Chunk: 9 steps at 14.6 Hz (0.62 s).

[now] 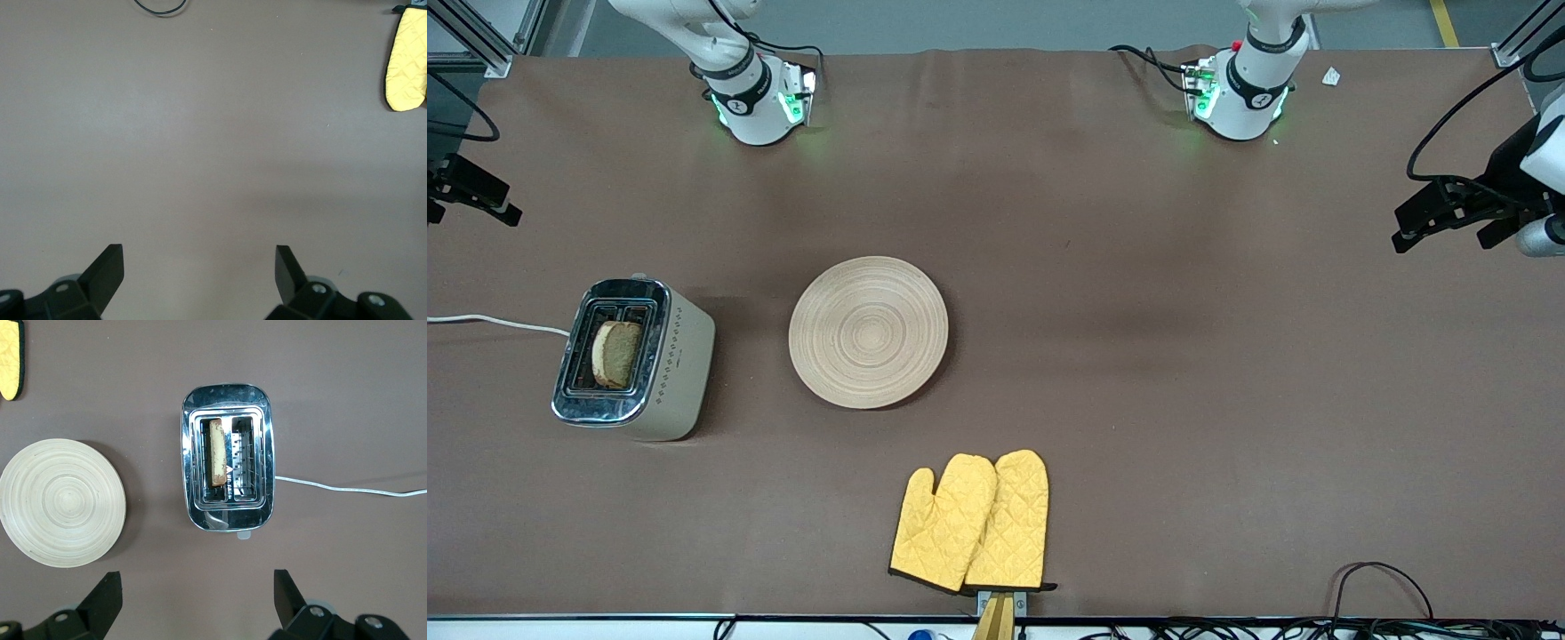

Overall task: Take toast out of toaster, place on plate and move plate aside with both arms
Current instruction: 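Move the right gripper to the toaster while the left gripper approaches the plate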

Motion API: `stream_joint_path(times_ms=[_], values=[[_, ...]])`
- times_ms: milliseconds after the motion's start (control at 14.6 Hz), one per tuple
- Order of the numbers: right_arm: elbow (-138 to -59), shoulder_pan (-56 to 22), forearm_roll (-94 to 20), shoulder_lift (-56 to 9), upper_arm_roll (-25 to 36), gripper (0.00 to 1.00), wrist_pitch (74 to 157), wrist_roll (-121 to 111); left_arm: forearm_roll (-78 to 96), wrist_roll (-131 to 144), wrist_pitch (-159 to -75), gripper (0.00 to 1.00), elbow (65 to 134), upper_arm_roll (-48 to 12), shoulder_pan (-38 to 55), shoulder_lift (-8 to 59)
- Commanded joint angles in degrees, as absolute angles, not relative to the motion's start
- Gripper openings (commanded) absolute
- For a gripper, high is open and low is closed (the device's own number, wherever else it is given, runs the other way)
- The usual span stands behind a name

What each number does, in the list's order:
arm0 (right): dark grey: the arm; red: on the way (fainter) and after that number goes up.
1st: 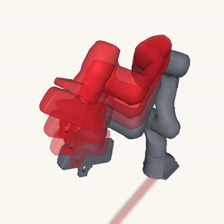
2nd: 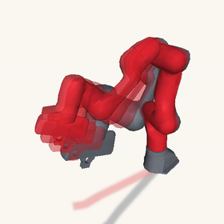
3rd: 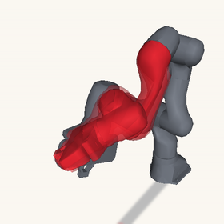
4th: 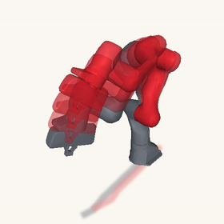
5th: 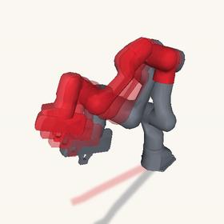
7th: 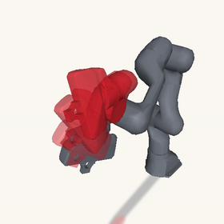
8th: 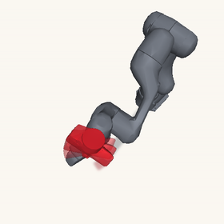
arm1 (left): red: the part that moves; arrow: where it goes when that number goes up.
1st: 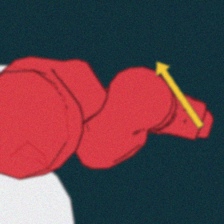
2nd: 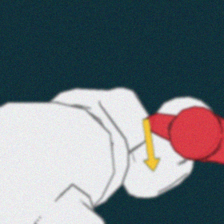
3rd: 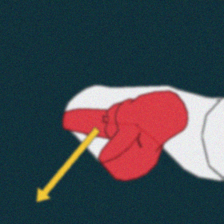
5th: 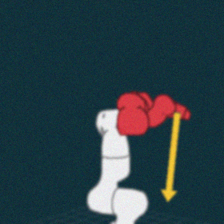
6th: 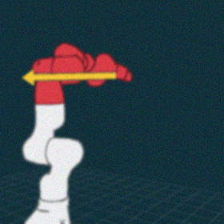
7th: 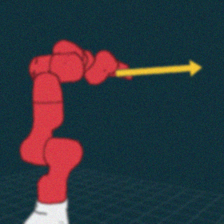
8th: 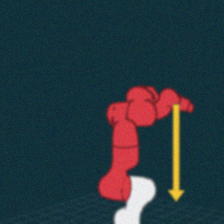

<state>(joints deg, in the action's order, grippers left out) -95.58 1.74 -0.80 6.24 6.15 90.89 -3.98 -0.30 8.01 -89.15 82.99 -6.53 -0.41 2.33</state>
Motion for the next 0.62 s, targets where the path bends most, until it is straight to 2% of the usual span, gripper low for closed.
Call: stream_joint_path(times_ms=[0,275,412,550], values=[[-96.50,2.46,-1.76,7.12,5.80,1.00,91.41,-4.83,-1.57,7.21,-88.77,1.00,83.76,-6.59,-0.27,1.50],[-100.27,2.90,-1.76,5.98,5.80,1.00,97.18,-4.83,-1.32,7.03,-87.37,1.00,84.02,-6.59,-0.53,2.02],[-104.48,2.81,-1.76,4.66,5.80,1.00,102.90,-4.92,1.12,6.85,-82.72,1.00,85.42,-6.59,-0.70,4.47],[-105.21,2.72,-1.76,1.78,5.80,1.00,104.85,-4.92,8.66,6.77,-82.70,1.00,87.36,-6.42,-2.10,7.45]])
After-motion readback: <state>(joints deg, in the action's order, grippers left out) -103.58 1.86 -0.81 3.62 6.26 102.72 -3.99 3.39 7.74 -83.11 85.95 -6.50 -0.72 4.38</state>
